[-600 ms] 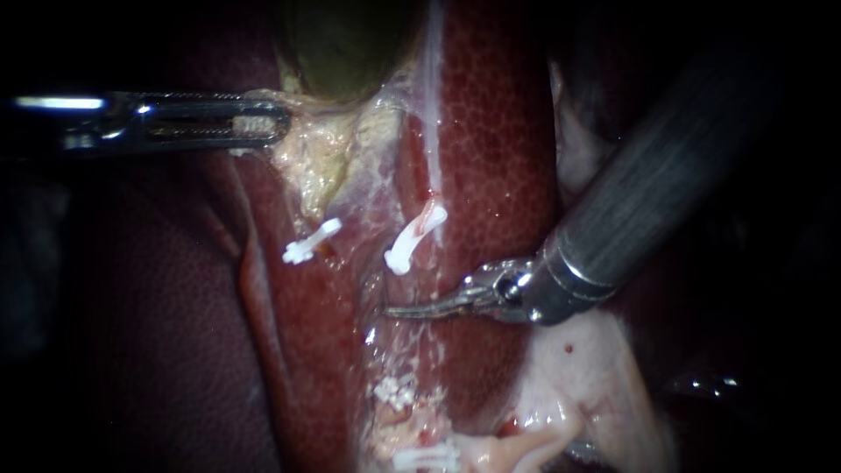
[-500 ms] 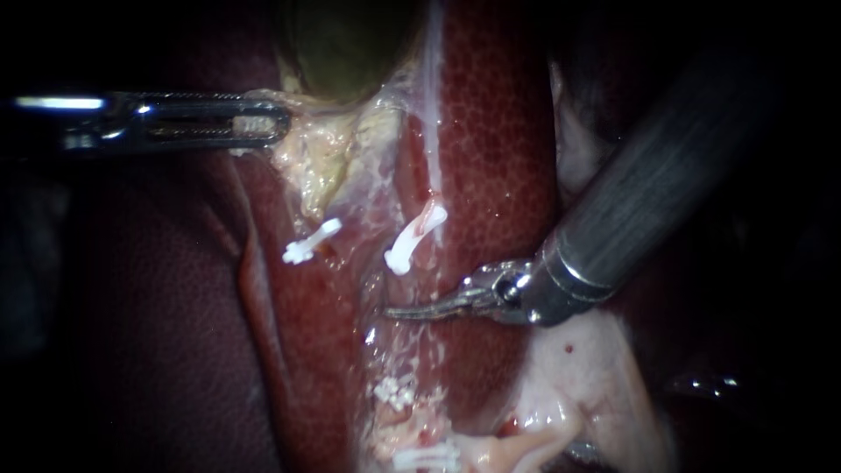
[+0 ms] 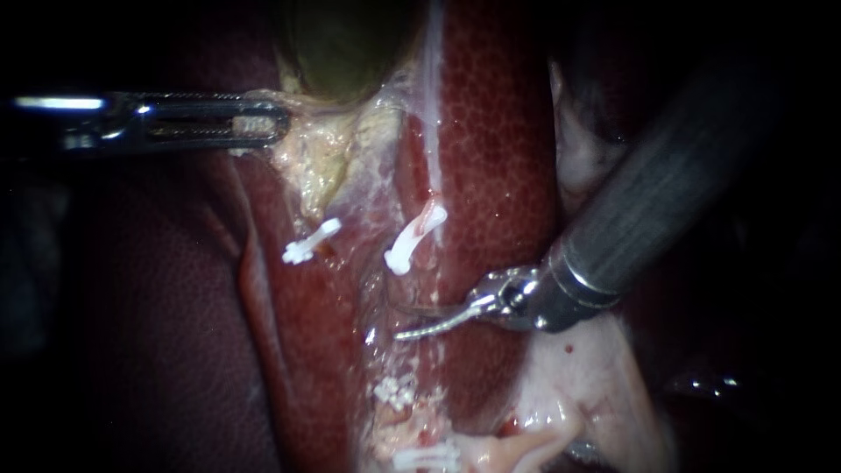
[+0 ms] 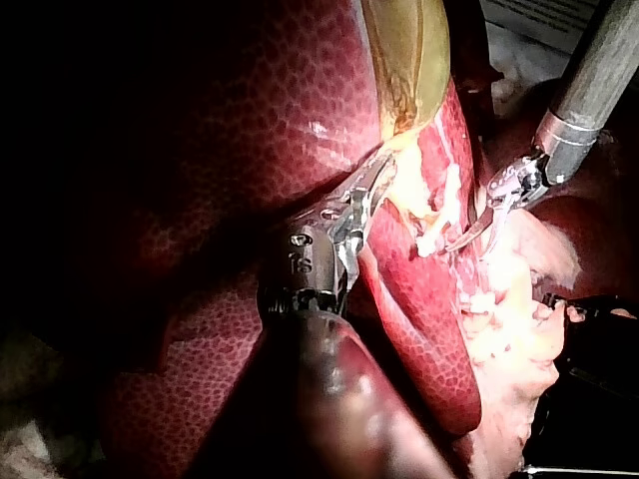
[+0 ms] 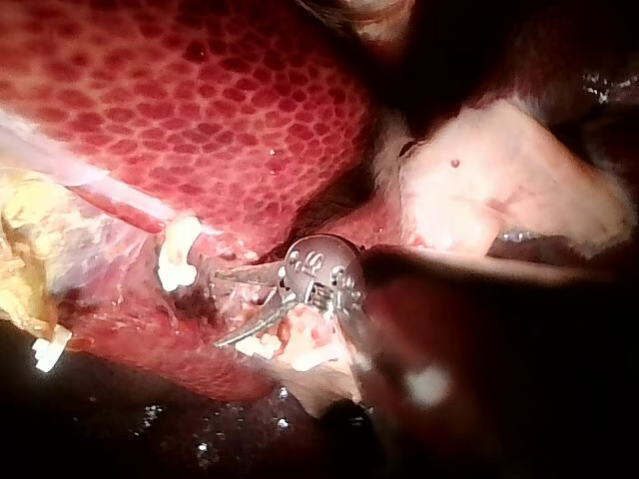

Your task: Go back from the cut right tube

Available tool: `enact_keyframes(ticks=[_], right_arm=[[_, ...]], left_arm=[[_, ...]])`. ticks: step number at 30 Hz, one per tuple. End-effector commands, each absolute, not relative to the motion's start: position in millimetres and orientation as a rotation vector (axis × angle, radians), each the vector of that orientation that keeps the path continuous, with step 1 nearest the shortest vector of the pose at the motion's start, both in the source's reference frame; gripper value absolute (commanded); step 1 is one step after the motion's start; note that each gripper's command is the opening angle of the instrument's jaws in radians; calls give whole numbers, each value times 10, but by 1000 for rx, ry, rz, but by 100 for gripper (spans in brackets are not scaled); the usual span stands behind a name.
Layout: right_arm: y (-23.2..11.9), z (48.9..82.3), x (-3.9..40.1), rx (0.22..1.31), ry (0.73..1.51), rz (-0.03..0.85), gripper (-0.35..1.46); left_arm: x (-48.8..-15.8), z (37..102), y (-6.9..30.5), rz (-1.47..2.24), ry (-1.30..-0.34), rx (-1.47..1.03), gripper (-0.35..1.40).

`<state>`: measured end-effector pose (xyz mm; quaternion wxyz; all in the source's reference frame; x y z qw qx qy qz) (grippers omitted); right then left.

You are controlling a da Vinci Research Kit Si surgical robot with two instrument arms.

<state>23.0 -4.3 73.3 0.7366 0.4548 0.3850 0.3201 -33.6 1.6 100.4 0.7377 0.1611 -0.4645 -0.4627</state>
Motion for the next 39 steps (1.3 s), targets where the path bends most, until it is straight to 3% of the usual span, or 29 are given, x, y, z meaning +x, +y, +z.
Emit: enact_keyframes(ticks=[1, 6, 11, 14, 22, 31, 39], right_arm=[[-44, 732, 231, 985, 851, 712, 126], [-47, 727, 231, 970, 860, 702, 131], [-49, 722, 217, 909, 912, 592, 135], [-48, 714, 201, 800, 968, 522, 140], [-14, 666, 166, 545, 1074, 447, 143], [20, 605, 142, 495, 1107, 388, 143], [26, 588, 141, 474, 1130, 357, 143]], left_arm=[[-335, 1003, 16, -1016, -1020, 354, -28], [-335, 1003, 16, -1016, -1020, 354, -28], [-334, 1003, 15, -1015, -1020, 355, -28], [-333, 1003, 15, -1015, -1020, 355, -28], [-333, 1003, 15, -1014, -1020, 355, -28], [-334, 1004, 15, -1015, -1020, 354, -28], [-346, 1016, 5, -1012, -1023, 346, -28]])
